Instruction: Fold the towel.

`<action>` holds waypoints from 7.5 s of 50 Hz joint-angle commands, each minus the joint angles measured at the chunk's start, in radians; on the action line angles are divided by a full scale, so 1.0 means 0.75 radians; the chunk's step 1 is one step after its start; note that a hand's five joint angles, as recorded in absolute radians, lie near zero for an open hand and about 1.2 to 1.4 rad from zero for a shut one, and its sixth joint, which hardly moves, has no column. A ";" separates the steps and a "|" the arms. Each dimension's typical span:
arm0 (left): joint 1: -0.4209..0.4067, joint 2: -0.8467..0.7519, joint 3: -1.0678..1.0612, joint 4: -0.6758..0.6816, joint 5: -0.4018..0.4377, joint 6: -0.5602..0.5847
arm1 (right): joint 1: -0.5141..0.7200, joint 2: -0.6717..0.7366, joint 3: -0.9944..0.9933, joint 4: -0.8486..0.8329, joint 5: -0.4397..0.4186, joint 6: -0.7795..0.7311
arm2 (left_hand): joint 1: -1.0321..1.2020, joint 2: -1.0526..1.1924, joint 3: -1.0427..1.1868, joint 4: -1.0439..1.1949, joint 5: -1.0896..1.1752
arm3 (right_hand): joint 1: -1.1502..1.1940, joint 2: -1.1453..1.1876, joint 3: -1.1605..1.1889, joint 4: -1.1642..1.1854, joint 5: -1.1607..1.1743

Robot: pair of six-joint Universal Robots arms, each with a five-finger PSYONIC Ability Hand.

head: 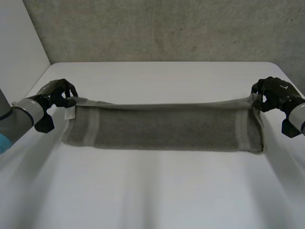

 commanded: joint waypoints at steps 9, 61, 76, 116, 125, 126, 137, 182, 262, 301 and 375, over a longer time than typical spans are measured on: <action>-0.035 -0.081 0.046 0.024 -0.017 -0.001 | 0.054 0.169 -0.115 -0.117 0.003 0.000 | 0.412 0.129 -0.065 -0.072 0.066 | 0.125 0.160 -0.063 -0.102 0.100; -0.037 0.279 -0.220 0.094 -0.062 0.095 | 0.022 -0.246 0.099 -0.080 -0.054 -0.284 | -1.145 -1.429 -0.065 -0.072 -1.491 | -1.504 -1.469 -0.063 -0.102 -1.528; -0.157 0.602 -0.700 0.323 -0.072 0.275 | -0.001 -0.279 0.443 0.098 -0.085 -0.777 | -1.145 -1.429 -0.065 -0.072 -1.491 | -1.170 -1.134 -0.063 -0.102 -1.194; -0.143 0.596 -0.743 0.333 -0.074 0.273 | -0.009 0.001 0.355 -0.064 0.005 -0.771 | -1.145 -1.429 -0.065 -0.072 -1.491 | -0.802 -0.766 -0.063 -0.102 -0.826; -0.147 0.598 -0.751 0.335 -0.074 0.273 | -0.046 -0.015 0.359 -0.015 -0.011 -0.773 | -1.145 -1.429 -0.065 -0.072 -1.491 | -0.830 -0.794 -0.063 -0.102 -0.854; -0.149 0.598 -0.754 0.335 -0.074 0.275 | -0.046 -0.015 0.359 -0.015 -0.011 -0.773 | -1.145 -1.429 -0.065 -0.072 -1.491 | -0.829 -0.793 -0.063 -0.102 -0.853; -0.151 0.598 -0.756 0.335 -0.074 0.275 | -0.046 0.020 0.341 -0.009 -0.027 -0.777 | -1.145 -1.429 -0.065 -0.072 -1.491 | 0.125 0.160 -0.063 -0.102 0.100; -0.141 0.608 -0.762 0.343 -0.078 0.275 | 0.662 -0.130 -0.005 -0.176 0.126 -1.011 | -1.145 -1.429 -0.065 -0.072 -1.491 | 0.125 0.160 -0.063 -0.102 0.100; -0.744 -0.108 -0.050 0.094 -0.444 0.314 | 0.439 -0.095 0.425 -0.054 0.157 -0.550 | -0.864 -1.147 -0.065 -0.072 -1.210 | -1.081 -1.045 -0.063 -0.102 -1.105; -0.565 -0.034 -0.097 0.076 -0.389 0.013 | 0.443 -0.060 0.431 -0.090 0.075 -0.665 | -0.276 -0.560 -0.065 -0.072 -0.622 | -0.023 0.013 -0.063 -0.102 -0.047; -0.736 -0.343 0.339 0.155 -0.547 0.377 | 0.443 -0.068 0.435 -0.080 0.077 -0.681 | -0.722 -1.006 -0.065 -0.072 -1.068 | -0.046 -0.010 -0.063 -0.102 -0.070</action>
